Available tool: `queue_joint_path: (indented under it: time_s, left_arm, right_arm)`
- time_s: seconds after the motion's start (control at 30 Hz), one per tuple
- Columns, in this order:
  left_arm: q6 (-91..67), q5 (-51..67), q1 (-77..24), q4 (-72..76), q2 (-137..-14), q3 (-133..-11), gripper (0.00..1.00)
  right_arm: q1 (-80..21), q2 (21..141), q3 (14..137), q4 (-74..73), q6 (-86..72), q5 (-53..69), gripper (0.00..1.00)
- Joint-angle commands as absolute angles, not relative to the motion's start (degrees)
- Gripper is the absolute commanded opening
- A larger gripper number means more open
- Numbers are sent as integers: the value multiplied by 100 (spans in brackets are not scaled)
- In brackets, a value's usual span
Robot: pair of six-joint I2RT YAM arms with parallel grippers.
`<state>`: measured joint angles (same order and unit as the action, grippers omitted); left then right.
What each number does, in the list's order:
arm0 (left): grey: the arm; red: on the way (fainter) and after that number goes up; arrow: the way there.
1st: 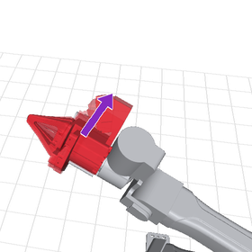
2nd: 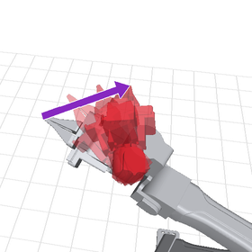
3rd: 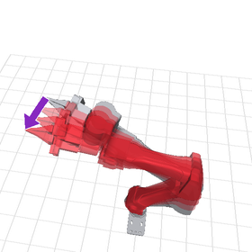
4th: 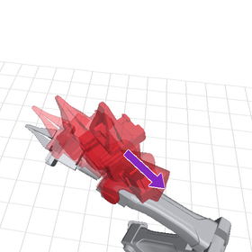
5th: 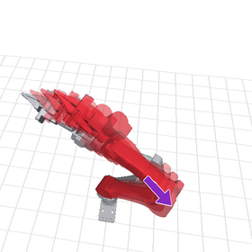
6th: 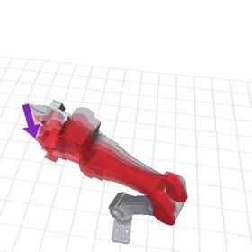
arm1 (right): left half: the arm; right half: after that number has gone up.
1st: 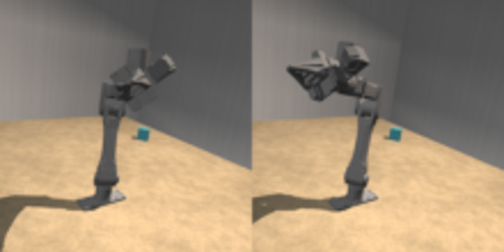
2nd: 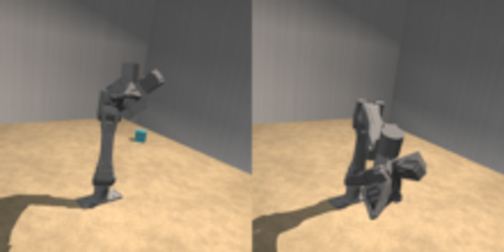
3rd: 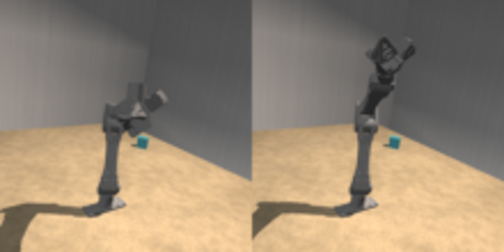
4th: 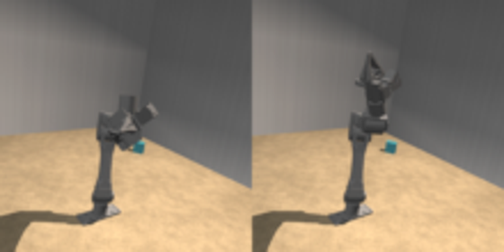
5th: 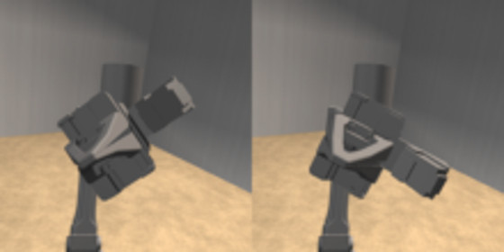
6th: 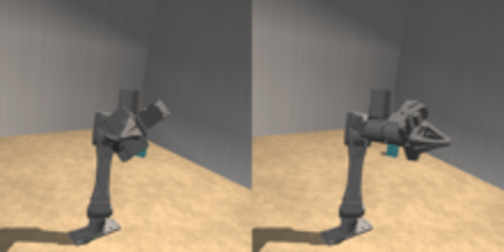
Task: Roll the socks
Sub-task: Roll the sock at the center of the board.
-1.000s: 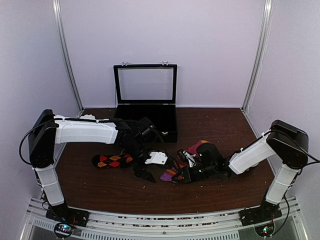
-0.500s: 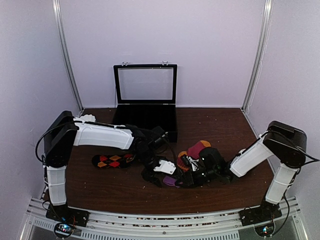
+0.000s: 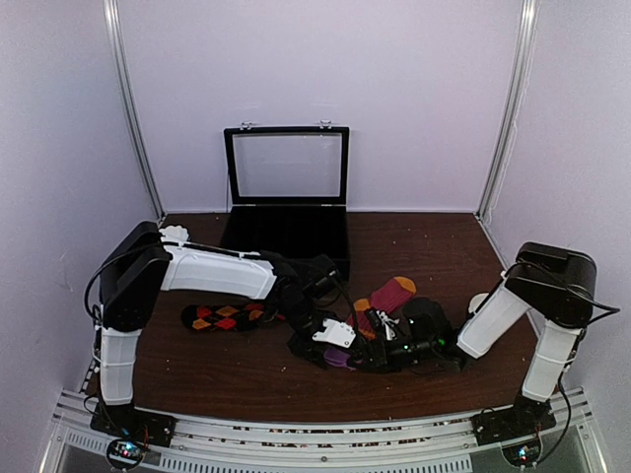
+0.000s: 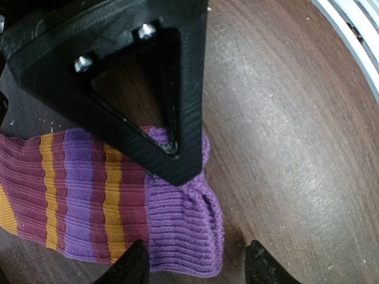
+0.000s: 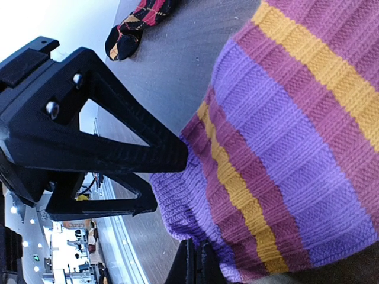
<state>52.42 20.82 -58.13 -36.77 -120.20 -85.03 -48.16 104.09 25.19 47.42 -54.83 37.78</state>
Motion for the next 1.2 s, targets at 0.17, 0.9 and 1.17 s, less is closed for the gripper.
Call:
queue_joint_path:
  time_s: [0.17, 0.9, 1.17]
  left_arm:
    - [5143, 1819, -5869, -3583, -12210, -8712, 48]
    - [5060, 1636, -5933, -4190, -12534, -9129, 24]
    - [4903, 1581, -5924, -4347, -12549, -9194, 10]
  right_arm:
    - [-4716, 10736, 2360, 5539, -6092, 4002, 0]
    - [-4614, 10214, 2356, 4406, -5463, 3656, 9]
    - [-4281, 9256, 2589, 2569, -4591, 3346, 42]
